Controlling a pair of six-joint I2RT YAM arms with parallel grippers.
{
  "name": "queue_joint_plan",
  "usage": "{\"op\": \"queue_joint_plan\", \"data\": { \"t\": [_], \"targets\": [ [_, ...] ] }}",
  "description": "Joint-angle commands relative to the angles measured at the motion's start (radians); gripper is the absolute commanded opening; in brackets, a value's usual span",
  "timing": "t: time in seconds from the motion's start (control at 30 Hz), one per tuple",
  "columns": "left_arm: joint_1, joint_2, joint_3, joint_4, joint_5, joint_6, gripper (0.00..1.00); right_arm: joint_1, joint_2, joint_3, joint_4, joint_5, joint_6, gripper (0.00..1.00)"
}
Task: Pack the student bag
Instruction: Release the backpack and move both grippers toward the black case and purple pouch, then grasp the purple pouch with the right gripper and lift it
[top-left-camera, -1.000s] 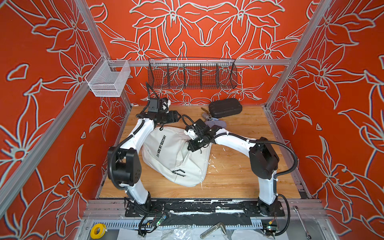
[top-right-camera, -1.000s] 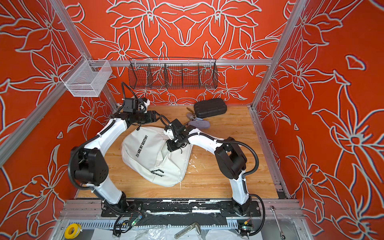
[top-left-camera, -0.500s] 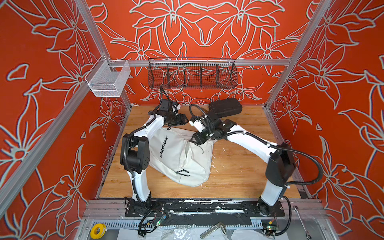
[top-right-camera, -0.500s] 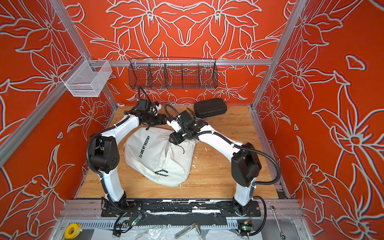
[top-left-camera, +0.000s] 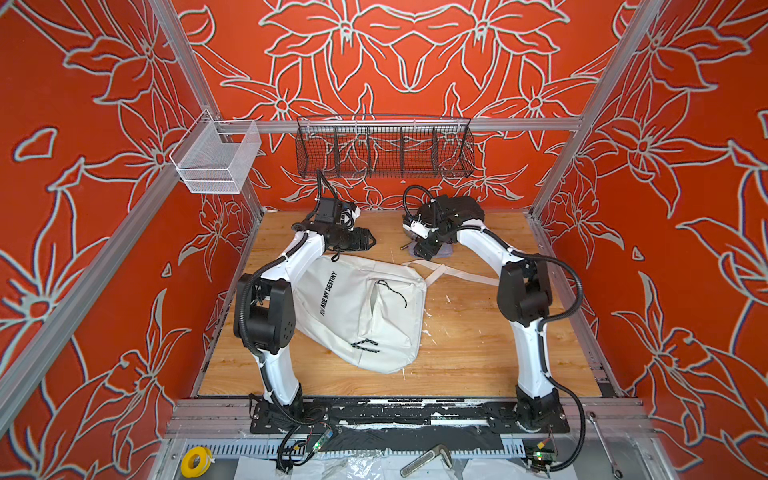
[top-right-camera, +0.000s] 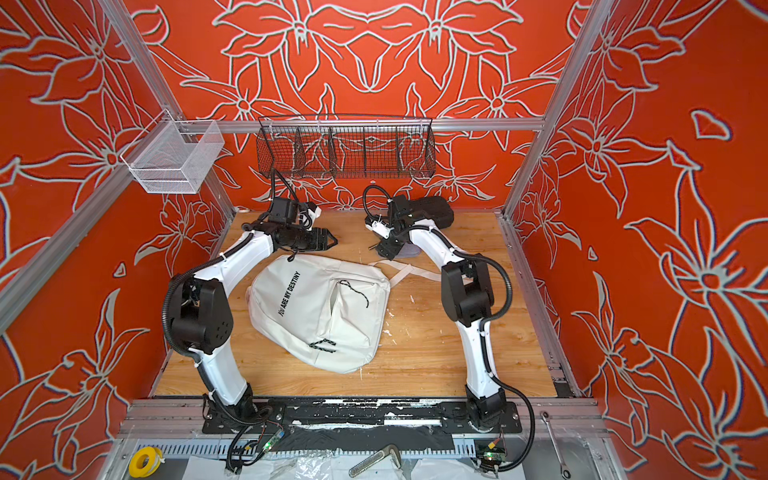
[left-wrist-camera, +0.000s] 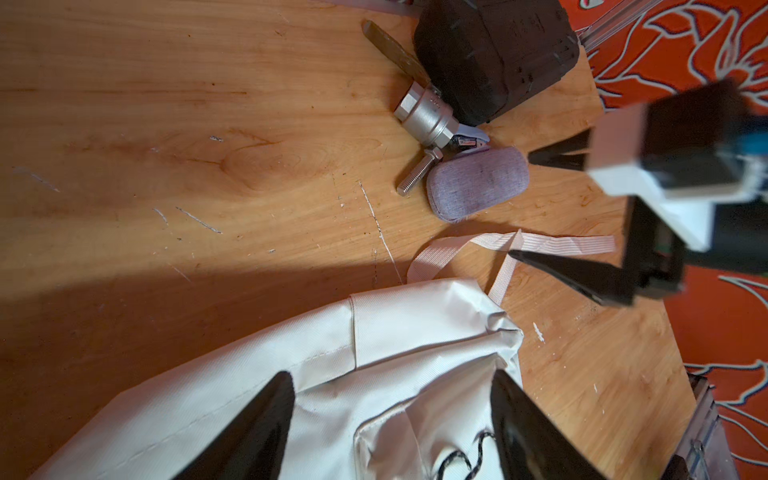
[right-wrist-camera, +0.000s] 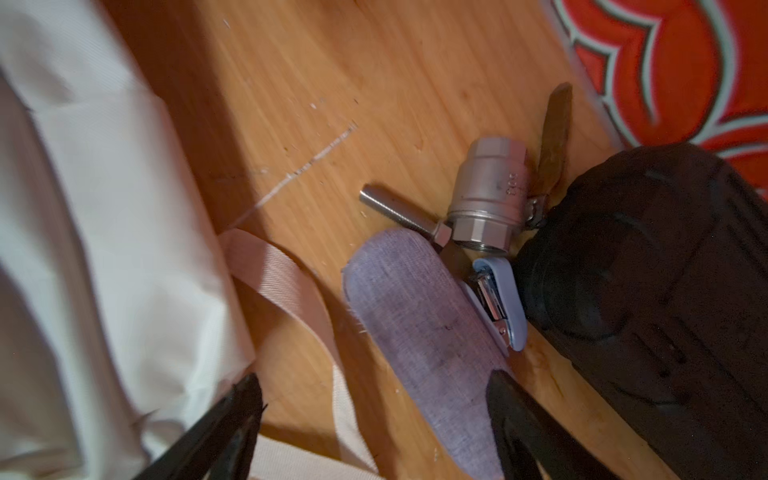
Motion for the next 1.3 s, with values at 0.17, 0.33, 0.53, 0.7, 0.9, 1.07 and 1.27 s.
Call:
{"op": "queue_joint_plan", "data": {
  "t": [0.17,0.33,0.53,0.7,0.9,1.07,1.27],
  "targets": [
    [0.002,-0.058,-0.026,-0.041,-0.026,0.059,0.75,-0.042,0.136,0.199,-0.126,0.023,-0.120,0.88],
    [0.002,-0.051,-0.013,-0.053,-0.037,0.075,0.75,-0.064,0.189,0.249,-0.169,-0.007,-0.136,0.88],
    [0.003,-0.024,0.020,-0.085,-0.042,0.087,0.75,-0.086,0.223,0.270,-0.219,-0.003,-0.145,0.88],
    [0.003,-0.001,0.036,-0.085,-0.037,0.077,0.76,-0.096,0.248,0.275,-0.237,0.001,-0.158,0.88],
    [0.003,0.014,0.045,-0.083,-0.025,0.057,0.75,-0.096,0.274,0.296,-0.311,0.003,-0.150,0.81],
    [0.003,0.012,0.036,-0.076,-0.019,0.043,0.75,-0.096,0.181,0.184,-0.329,-0.054,-0.142,0.74],
    [0.003,0.011,0.020,-0.055,-0.008,0.013,0.75,-0.096,0.142,0.075,-0.251,0.062,-0.130,0.73]
  ]
}}
